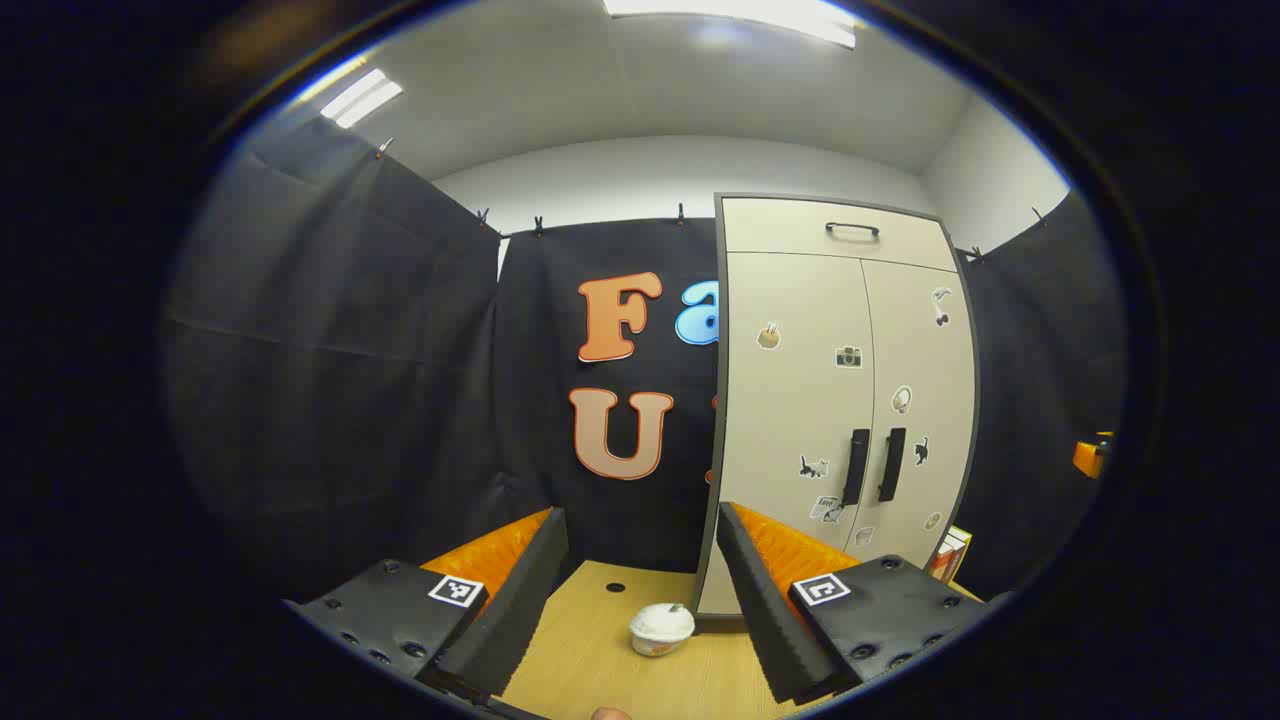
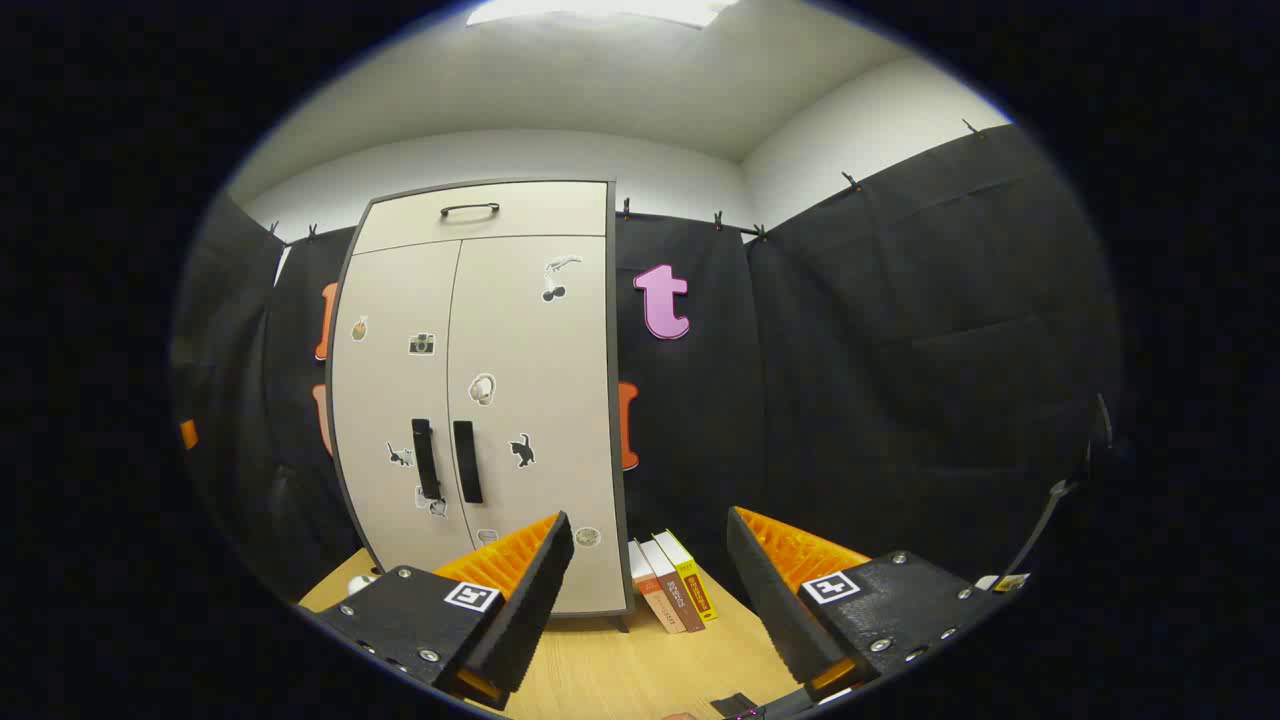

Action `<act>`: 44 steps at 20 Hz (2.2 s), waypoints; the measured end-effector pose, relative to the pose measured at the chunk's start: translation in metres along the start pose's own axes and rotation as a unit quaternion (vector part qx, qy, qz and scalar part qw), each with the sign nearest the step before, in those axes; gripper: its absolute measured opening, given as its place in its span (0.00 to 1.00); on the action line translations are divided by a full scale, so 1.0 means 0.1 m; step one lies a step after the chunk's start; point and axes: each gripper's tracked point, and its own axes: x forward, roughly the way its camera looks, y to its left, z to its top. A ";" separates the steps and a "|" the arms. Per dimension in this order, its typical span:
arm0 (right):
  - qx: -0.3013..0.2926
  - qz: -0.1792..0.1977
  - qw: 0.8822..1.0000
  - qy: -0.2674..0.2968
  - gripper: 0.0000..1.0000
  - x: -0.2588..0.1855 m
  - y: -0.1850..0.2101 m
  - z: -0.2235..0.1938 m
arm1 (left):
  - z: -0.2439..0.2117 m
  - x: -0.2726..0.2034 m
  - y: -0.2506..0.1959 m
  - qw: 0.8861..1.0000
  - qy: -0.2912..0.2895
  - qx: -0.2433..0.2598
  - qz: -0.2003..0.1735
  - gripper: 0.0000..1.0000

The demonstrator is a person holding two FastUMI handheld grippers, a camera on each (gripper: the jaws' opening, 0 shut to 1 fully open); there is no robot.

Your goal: Open the right door of the double-door shoe cabinet with the right hand, and open the left door with the left hand.

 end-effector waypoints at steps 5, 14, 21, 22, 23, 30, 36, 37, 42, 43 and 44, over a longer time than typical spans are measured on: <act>-0.009 -0.003 1.000 0.002 0.94 0.00 0.02 0.01 | -0.01 0.04 0.02 1.000 0.000 -0.007 -0.003 0.96; -0.018 -0.010 1.000 -0.003 0.94 -0.07 -0.08 0.02 | 0.03 0.02 0.04 1.000 -0.008 0.000 0.001 0.96; -0.011 -0.005 1.000 0.000 0.94 -0.05 -0.03 -0.01 | 0.04 0.00 0.00 1.000 -0.011 0.007 -0.004 0.96; -0.011 -0.001 1.000 0.002 0.94 -0.03 0.01 -0.03 | 0.04 -0.02 -0.01 1.000 -0.011 0.006 -0.005 0.96; -0.012 0.004 1.000 0.003 0.94 -0.01 0.07 -0.05 | 0.03 -0.03 -0.01 1.000 -0.010 0.005 -0.005 0.96; 0.007 0.051 0.999 0.018 0.94 0.31 0.65 -0.15 | -0.01 -0.11 0.06 1.000 -0.004 0.007 -0.001 0.96; -0.008 0.094 0.995 0.010 0.94 0.73 1.35 -0.24 | -0.10 -0.15 0.20 1.000 0.006 0.005 0.009 0.96; -0.012 0.099 0.995 0.011 0.94 0.81 1.46 -0.28 | -0.12 -0.15 0.21 1.000 0.008 0.004 0.011 0.96; -0.003 0.116 0.993 0.024 0.94 1.29 1.93 -0.48 | -0.15 -0.18 0.41 1.000 0.010 0.005 0.027 0.96; 0.000 0.119 0.993 0.025 0.94 1.38 2.00 -0.50 | -0.15 -0.18 0.45 0.999 0.010 0.004 0.030 0.96; 0.001 0.120 0.992 0.027 0.94 1.47 2.09 -0.51 | -0.16 -0.18 0.49 0.999 0.011 0.005 0.034 0.96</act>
